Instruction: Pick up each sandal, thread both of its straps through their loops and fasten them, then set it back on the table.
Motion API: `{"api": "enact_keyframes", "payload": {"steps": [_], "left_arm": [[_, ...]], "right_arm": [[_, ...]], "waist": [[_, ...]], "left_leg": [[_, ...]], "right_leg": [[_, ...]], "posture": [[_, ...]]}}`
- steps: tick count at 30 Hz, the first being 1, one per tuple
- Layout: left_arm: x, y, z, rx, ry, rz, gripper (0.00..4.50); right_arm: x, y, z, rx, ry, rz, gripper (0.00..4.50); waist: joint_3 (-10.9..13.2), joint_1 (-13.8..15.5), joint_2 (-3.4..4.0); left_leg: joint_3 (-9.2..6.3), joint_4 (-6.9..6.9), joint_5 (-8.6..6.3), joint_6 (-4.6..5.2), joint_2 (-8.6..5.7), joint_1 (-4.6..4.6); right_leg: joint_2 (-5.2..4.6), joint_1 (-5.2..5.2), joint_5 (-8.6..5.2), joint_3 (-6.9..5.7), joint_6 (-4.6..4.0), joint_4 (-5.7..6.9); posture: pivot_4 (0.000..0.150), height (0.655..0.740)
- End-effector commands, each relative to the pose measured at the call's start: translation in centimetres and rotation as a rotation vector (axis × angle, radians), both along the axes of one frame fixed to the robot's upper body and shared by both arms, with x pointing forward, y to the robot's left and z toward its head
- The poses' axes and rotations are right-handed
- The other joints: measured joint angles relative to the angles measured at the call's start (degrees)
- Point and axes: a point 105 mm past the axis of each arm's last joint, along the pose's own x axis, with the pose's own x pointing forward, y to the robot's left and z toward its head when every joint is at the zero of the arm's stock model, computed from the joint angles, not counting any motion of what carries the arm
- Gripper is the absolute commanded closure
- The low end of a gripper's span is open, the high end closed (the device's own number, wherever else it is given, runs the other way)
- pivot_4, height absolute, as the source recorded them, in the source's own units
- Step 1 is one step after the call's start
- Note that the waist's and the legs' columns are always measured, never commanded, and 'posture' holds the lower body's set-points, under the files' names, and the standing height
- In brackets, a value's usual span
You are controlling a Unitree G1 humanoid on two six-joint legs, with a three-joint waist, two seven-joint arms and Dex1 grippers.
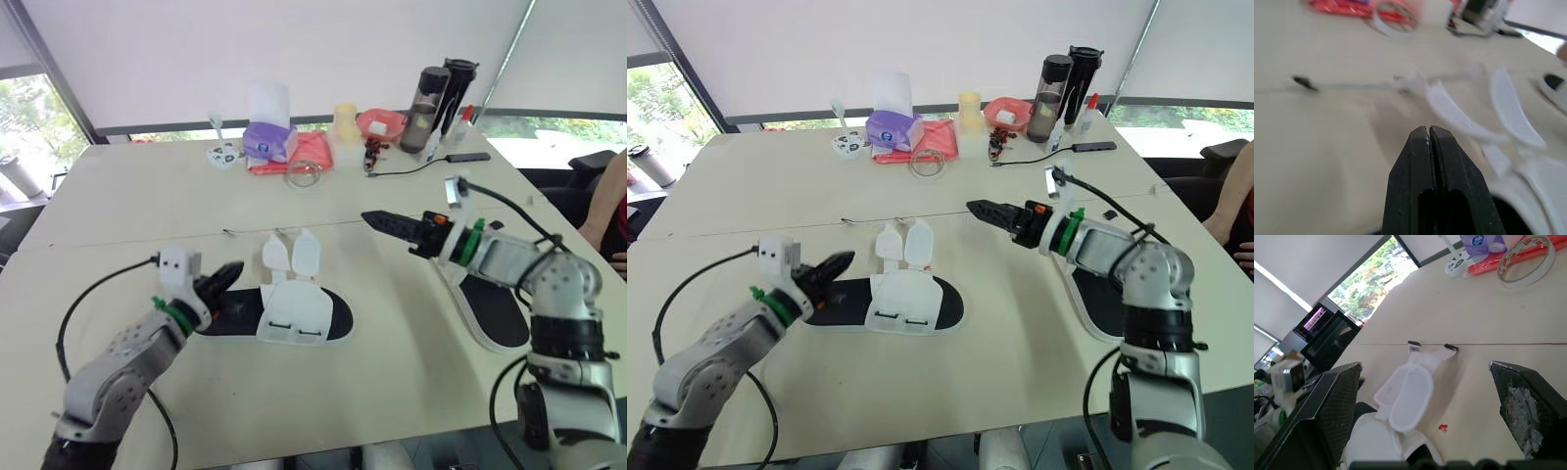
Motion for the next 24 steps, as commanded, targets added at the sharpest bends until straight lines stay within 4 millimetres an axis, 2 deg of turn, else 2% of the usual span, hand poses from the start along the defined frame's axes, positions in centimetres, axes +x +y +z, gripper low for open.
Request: {"api": "enact_keyframes", "payload": {"steps": [1,9,13,16,24], "left_arm": [[-0.9,-0.2,0.1,-0.002,-0.009,-0.085,4.46],[-2.2,-1.5,-2.2,0.014,0.068,-0.183,4.46],[-3.2,-1.6,-4.6,0.074,0.163,-0.223,4.46],[-3.4,-1.4,-5.7,0.111,0.182,-0.224,4.46],[-2.8,-2.0,-5.7,0.121,0.147,-0.217,4.46]], "right_arm": [[1.1,0.8,0.5,0.041,0.06,0.006,0.0],[2.4,2.3,0.2,0.036,0.16,0.005,0.0],[3.3,3.1,-1.3,0.023,0.285,-0.008,0.0],[3.9,4.0,-1.9,0.062,0.378,-0.004,0.0],[4.5,7.2,-2.7,0.106,0.478,0.042,0.0]], "waist": [[0.0,0.0,0.0],[0.0,-0.1,0.03],[0.0,-0.2,0.11],[-0.1,-0.2,0.18],[-0.3,-0.1,0.58]], "left_leg": [[-0.01,0.0,0.0,0.0,0.0,0.0],[-0.01,-0.15,-0.01,0.0,-0.03,-0.08],[-0.01,-0.29,0.0,-0.01,-0.02,-0.05],[0.0,-0.5,0.02,-0.04,-0.02,0.0],[-0.01,-0.69,0.04,-0.07,-0.02,0.05]], "right_leg": [[0.0,0.02,0.0,-0.01,0.0,-0.03],[-0.06,-0.08,0.01,0.01,-0.01,-0.1],[-0.05,-0.14,0.02,0.01,-0.03,-0.1],[-0.06,-0.17,0.02,0.02,-0.07,-0.14],[-0.06,-0.19,0.0,0.0,-0.09,-0.16]], "posture": [[0.15,0.74],[0.15,0.74],[0.15,0.74],[0.15,0.74],[0.15,0.74]]}}
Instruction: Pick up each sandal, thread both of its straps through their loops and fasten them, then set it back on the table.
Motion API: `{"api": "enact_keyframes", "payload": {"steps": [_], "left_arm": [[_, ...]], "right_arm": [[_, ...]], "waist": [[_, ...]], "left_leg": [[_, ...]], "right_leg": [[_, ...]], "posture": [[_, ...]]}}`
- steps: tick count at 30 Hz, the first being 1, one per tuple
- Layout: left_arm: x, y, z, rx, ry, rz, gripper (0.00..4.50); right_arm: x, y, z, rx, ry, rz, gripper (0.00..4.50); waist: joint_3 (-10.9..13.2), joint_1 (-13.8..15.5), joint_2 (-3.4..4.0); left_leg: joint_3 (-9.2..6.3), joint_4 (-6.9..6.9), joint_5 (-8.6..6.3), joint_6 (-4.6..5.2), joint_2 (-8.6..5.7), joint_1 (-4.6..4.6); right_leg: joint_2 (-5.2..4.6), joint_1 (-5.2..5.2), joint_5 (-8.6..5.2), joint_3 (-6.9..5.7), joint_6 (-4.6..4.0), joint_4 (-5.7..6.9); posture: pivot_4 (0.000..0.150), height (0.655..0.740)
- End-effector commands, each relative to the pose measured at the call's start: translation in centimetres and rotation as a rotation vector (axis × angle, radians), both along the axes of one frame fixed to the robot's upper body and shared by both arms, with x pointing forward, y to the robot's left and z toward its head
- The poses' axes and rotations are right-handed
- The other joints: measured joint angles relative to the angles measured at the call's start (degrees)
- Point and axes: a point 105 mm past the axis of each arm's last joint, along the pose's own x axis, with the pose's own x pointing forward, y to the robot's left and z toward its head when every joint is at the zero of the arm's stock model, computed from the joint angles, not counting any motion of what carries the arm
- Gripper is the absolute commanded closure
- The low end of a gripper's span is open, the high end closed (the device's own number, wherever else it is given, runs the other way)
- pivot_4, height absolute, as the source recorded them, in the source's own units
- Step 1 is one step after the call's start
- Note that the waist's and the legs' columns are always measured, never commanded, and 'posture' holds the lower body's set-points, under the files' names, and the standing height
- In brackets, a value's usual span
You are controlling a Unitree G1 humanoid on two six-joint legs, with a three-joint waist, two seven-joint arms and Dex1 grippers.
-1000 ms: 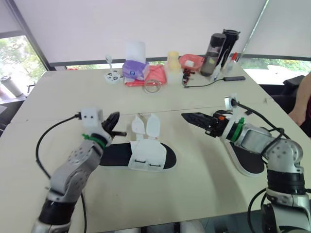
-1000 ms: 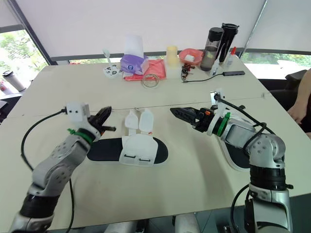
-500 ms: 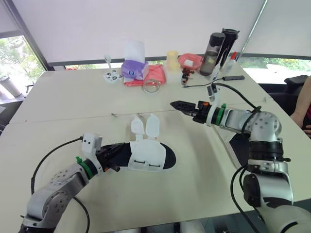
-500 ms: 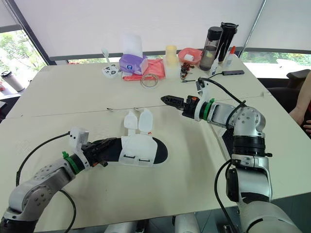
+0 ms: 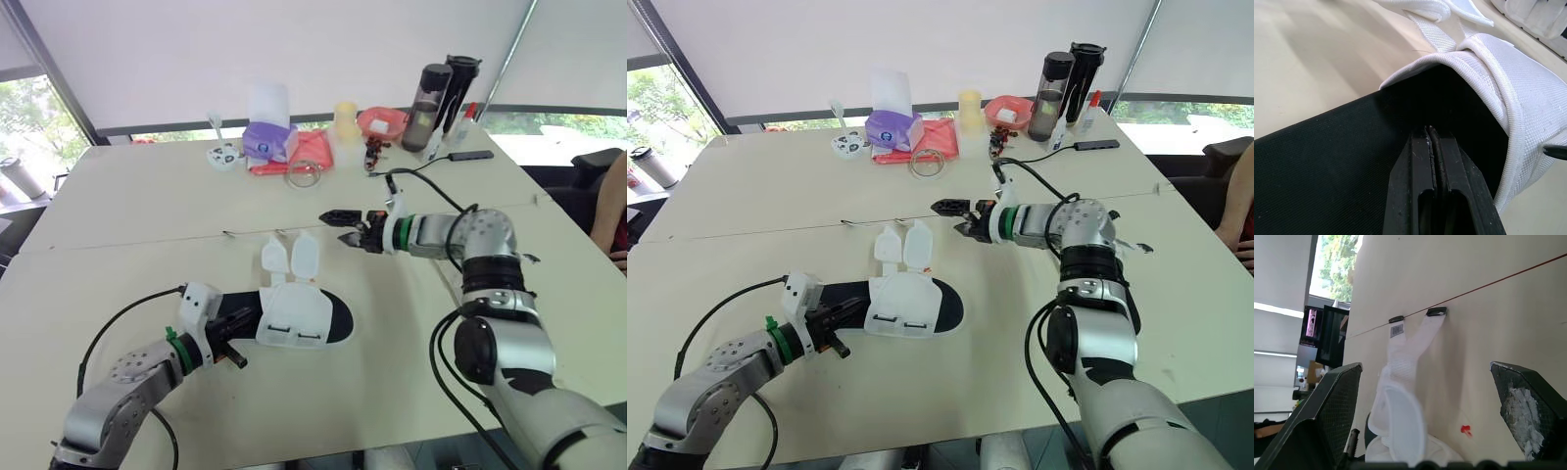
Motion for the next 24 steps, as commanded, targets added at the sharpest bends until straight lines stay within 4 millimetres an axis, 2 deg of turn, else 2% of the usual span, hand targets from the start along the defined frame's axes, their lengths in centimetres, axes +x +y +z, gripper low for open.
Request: {"api": "enact_keyframes", "payload": {"steps": [1,5,8,10,12,15,17,19,22,24], "left_arm": [[-0.2,-0.2,-1.7,0.024,0.054,0.007,4.46],[-0.2,-0.3,-1.5,0.028,0.039,0.003,4.46],[-0.2,0.0,-0.9,0.019,0.012,0.007,4.46],[-0.1,0.4,-0.1,-0.01,-0.009,0.02,4.46],[0.0,0.9,1.0,-0.038,-0.037,0.021,4.46],[-0.3,1.4,2.7,-0.111,-0.055,0.011,4.46],[-0.5,1.7,4.0,-0.17,-0.06,0.001,4.46],[0.0,2.4,6.0,-0.244,-0.081,0.002,4.46],[1.5,3.0,8.3,-0.317,-0.107,0.008,4.46],[2.8,3.3,9.0,-0.325,-0.115,0.02,4.5]], "right_arm": [[0.4,1.4,1.2,0.051,-0.015,0.013,0.0],[0.8,1.5,1.4,0.013,-0.076,0.015,0.0],[0.3,0.5,1.9,-0.199,-0.298,0.06,0.0],[-0.5,-0.4,1.1,-0.375,-0.443,0.109,0.0],[-2.8,-1.0,0.6,-0.387,-0.508,0.188,0.0],[-7.4,-1.5,1.2,-0.29,-0.653,0.296,0.0],[-10.0,-1.9,1.4,-0.216,-0.692,0.333,0.0],[-11.3,-3.0,0.0,-0.269,-0.698,0.329,0.0],[-12.2,-3.9,-1.6,-0.347,-0.719,0.334,0.0],[-12.2,-3.8,-1.8,-0.349,-0.747,0.324,0.56]], "waist": [[0.0,0.1,0.07],[0.0,0.2,0.1],[0.0,0.3,0.14],[0.0,0.2,0.14],[0.0,0.1,0.1],[0.0,0.0,0.07],[0.1,-0.3,0.12],[0.1,-0.1,0.07],[0.2,0.4,-0.14],[0.3,0.3,-0.21]], "left_leg": [[0.0,0.01,0.0,0.0,-0.01,0.01],[-0.02,0.04,0.01,0.0,-0.03,0.04],[-0.02,0.04,0.01,0.0,-0.05,0.03],[-0.05,0.04,0.01,0.0,-0.05,0.02],[-0.06,-0.02,0.01,-0.01,-0.05,0.0],[-0.07,-0.08,0.01,-0.01,-0.02,-0.06],[-0.08,-0.12,0.0,-0.02,0.03,-0.11],[-0.09,-0.1,0.0,-0.02,0.05,-0.11],[-0.19,0.07,-0.01,-0.04,0.07,-0.05],[-0.19,0.19,-0.07,-0.14,0.04,-0.03]], "right_leg": [[-0.01,0.02,0.0,0.0,0.0,0.0],[-0.01,0.07,0.0,-0.03,-0.03,0.0],[-0.01,0.06,0.0,-0.04,-0.03,0.0],[0.0,0.0,0.0,-0.06,0.0,-0.02],[0.01,0.04,-0.02,-0.1,0.04,-0.06],[0.02,-0.04,0.0,-0.08,0.14,-0.05],[0.05,-0.12,-0.03,-0.08,0.18,-0.03],[0.06,-0.13,-0.04,-0.07,0.17,-0.01],[0.06,0.06,-0.24,-0.18,0.14,-0.04],[0.05,0.15,-0.33,-0.18,0.25,-0.07]], "posture": [[0.15,0.74],[0.15,0.74],[0.15,0.74],[0.15,0.74],[0.15,0.74],[0.15,0.74],[0.15,0.74],[0.15,0.74],[0.15,0.74],[0.15,0.74]]}}
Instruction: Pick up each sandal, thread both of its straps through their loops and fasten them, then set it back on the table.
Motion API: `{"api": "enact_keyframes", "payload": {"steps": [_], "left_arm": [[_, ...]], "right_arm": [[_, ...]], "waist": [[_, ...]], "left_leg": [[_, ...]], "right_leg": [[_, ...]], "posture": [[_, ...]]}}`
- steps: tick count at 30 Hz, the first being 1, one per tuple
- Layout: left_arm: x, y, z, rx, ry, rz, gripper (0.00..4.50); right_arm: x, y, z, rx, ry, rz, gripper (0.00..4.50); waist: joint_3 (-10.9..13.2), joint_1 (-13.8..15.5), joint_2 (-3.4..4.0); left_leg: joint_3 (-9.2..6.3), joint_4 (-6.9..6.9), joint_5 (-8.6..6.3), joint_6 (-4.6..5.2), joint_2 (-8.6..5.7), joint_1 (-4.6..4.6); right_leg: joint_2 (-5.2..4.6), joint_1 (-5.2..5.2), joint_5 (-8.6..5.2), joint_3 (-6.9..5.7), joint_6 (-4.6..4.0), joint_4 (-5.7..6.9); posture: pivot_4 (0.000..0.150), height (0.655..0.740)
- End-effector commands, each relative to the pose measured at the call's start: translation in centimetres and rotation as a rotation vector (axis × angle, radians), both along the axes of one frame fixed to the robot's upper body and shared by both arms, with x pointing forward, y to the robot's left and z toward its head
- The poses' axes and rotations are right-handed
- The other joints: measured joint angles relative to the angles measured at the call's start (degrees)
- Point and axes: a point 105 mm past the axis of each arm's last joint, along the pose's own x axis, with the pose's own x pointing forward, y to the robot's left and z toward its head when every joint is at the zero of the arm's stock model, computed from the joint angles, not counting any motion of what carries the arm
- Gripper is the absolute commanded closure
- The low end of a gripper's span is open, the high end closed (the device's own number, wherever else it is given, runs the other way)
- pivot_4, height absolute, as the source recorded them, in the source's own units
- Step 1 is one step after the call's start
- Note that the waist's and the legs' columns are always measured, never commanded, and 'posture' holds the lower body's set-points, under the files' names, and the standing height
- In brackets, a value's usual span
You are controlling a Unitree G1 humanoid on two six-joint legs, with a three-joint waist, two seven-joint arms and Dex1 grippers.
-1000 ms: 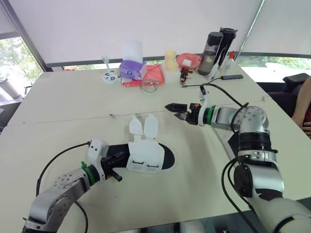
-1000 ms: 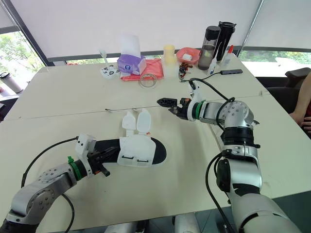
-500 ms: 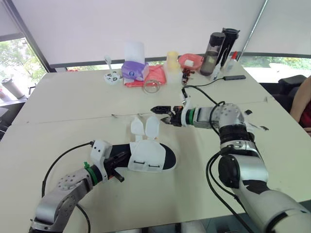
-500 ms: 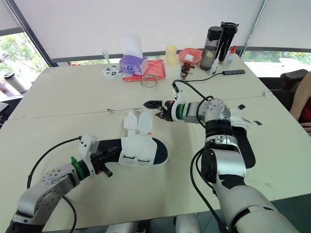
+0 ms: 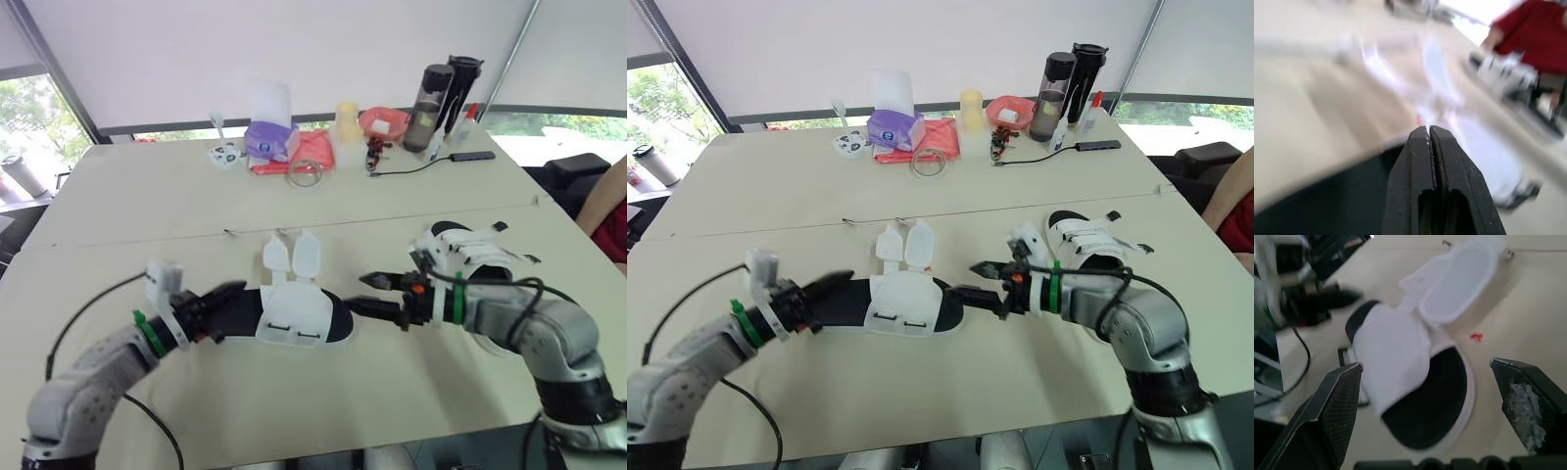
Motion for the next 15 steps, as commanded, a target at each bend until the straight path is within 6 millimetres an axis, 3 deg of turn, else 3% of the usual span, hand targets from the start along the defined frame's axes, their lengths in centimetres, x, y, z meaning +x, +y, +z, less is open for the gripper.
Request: {"api": "enact_keyframes", "payload": {"steps": [1,8,15], "left_arm": [[1.6,0.5,1.8,-0.038,-0.026,0.011,4.5],[5.2,1.3,0.6,0.052,0.012,0.032,4.5],[6.2,0.0,-1.2,0.016,0.122,-0.09,4.5]], "right_arm": [[-0.2,0.6,1.0,0.006,-0.114,0.031,0.84],[-0.8,1.8,-0.8,-0.061,-0.185,0.08,4.34],[-1.9,2.9,-2.9,-0.132,-0.174,0.161,4.43]], "waist": [[0.0,-0.2,-0.03],[0.1,-0.2,-0.16],[0.1,0.0,-0.26]], "left_leg": [[0.02,0.05,0.0,0.0,-0.02,0.0],[0.06,-0.23,0.11,0.04,-0.07,0.01],[0.04,-0.25,0.1,0.03,-0.09,-0.03]], "right_leg": [[0.0,0.0,0.01,0.01,0.0,0.0],[0.02,-0.17,0.27,0.01,0.01,0.06],[-0.03,-0.2,0.23,0.06,-0.07,0.02]], "posture": [[0.15,0.74],[0.15,0.74],[0.15,0.74]]}}
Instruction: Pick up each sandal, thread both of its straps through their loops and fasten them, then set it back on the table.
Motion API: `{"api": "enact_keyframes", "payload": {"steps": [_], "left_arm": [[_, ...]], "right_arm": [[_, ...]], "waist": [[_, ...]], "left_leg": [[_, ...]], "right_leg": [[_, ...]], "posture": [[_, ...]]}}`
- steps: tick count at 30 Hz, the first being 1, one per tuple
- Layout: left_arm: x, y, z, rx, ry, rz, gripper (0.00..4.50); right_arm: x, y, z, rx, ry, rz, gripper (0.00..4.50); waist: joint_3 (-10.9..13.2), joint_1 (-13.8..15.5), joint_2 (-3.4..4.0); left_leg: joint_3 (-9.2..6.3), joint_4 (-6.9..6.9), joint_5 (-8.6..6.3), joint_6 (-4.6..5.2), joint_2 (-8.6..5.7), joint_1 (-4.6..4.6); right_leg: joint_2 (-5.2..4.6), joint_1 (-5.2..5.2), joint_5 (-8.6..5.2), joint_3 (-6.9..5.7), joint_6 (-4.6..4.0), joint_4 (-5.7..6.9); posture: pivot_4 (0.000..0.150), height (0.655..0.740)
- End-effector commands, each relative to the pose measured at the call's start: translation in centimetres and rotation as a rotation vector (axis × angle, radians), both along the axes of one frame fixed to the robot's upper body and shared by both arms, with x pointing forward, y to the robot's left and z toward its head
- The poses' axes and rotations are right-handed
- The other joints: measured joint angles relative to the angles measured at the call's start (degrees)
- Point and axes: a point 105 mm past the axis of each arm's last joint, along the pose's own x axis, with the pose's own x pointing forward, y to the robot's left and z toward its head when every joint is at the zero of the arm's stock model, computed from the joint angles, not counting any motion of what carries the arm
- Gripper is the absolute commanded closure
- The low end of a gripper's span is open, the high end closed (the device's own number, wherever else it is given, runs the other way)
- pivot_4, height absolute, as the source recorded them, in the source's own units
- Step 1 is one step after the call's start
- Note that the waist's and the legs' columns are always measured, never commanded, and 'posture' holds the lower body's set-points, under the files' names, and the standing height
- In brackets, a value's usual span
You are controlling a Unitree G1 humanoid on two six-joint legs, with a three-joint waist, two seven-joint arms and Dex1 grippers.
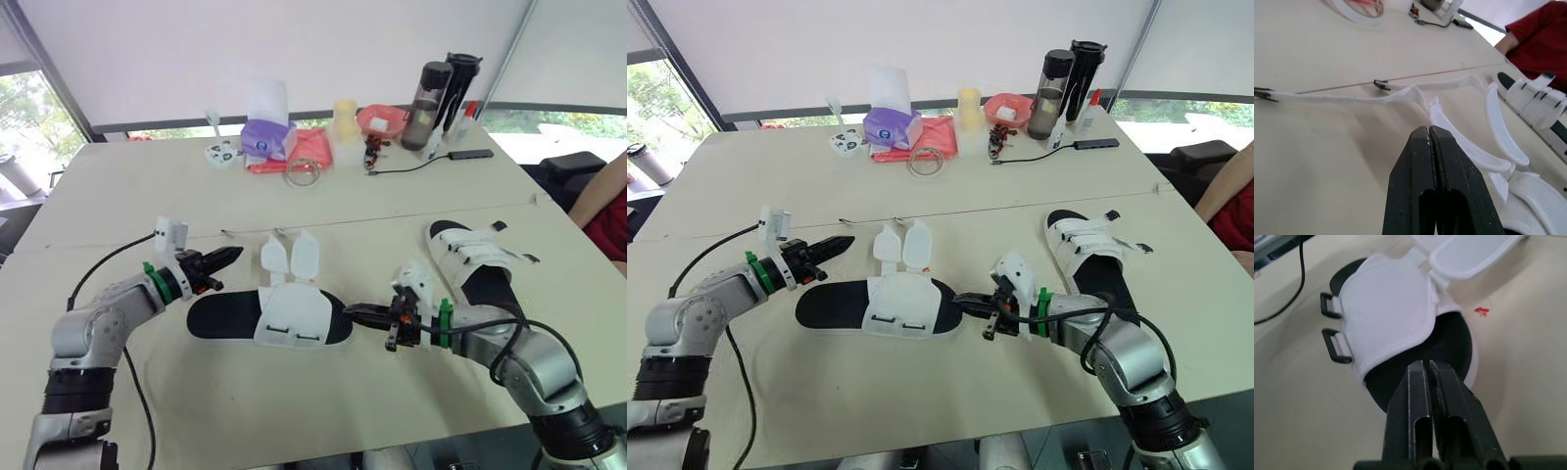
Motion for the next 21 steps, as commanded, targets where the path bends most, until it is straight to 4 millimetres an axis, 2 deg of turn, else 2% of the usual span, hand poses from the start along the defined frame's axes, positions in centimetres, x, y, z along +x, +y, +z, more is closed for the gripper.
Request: {"api": "enact_keyframes", "payload": {"steps": [1,2,5,9,12,16,21], "left_arm": [[0.4,-0.6,0.5,-0.048,0.016,-0.057,4.5],[0.6,-1.0,0.7,-0.092,0.03,-0.086,4.5],[1.6,-1.5,0.9,-0.16,0.06,-0.117,3.63],[2.0,-1.1,1.1,-0.21,0.11,-0.124,1.66],[2.2,-1.6,0.3,-0.204,0.158,-0.138,0.19],[3.4,-1.8,-0.5,-0.227,0.213,-0.088,0.08],[5.9,-3.0,0.2,-0.374,0.268,-0.034,0.08]], "right_arm": [[-0.8,0.7,0.1,-0.017,-0.034,0.061,4.43],[-0.9,0.9,-0.1,-0.025,-0.033,0.07,4.43],[-0.9,1.1,-0.5,-0.036,-0.04,0.07,4.5],[-0.8,1.3,-0.6,-0.039,-0.053,0.076,4.5],[-0.6,1.5,-0.9,-0.045,-0.06,0.075,4.5],[-0.4,1.6,-1.0,-0.043,-0.064,0.072,4.5],[0.1,1.8,-1.7,-0.06,-0.073,0.07,4.5]], "waist": [[0.0,0.1,-0.01],[0.0,0.2,-0.01],[0.0,0.9,-0.06],[0.0,1.0,-0.07],[0.0,1.0,-0.08],[0.0,1.2,-0.11],[0.0,1.2,-0.27]], "left_leg": [[-0.01,0.01,0.0,0.0,0.0,0.0],[-0.02,0.02,0.0,0.0,0.0,0.0],[-0.02,0.09,0.01,0.01,0.0,0.0],[-0.01,0.09,0.01,0.0,0.0,0.0],[-0.02,0.07,0.01,0.0,0.0,0.0],[-0.02,0.1,0.02,-0.01,-0.01,0.01],[-0.05,0.19,0.03,-0.02,-0.02,0.01]], "right_leg": [[0.0,0.01,0.0,0.0,0.0,0.0],[0.0,0.01,0.0,-0.01,0.0,0.0],[0.03,0.02,0.04,-0.07,0.07,0.01],[0.03,0.02,0.04,-0.06,0.08,0.02],[0.04,0.0,0.05,-0.06,0.08,0.05],[0.03,0.03,0.05,-0.06,0.08,0.06],[0.05,0.06,0.06,-0.09,0.09,0.07]], "posture": [[0.15,0.74],[0.15,0.74],[0.15,0.74],[0.15,0.74],[0.15,0.74],[0.15,0.74],[0.15,0.74]]}}
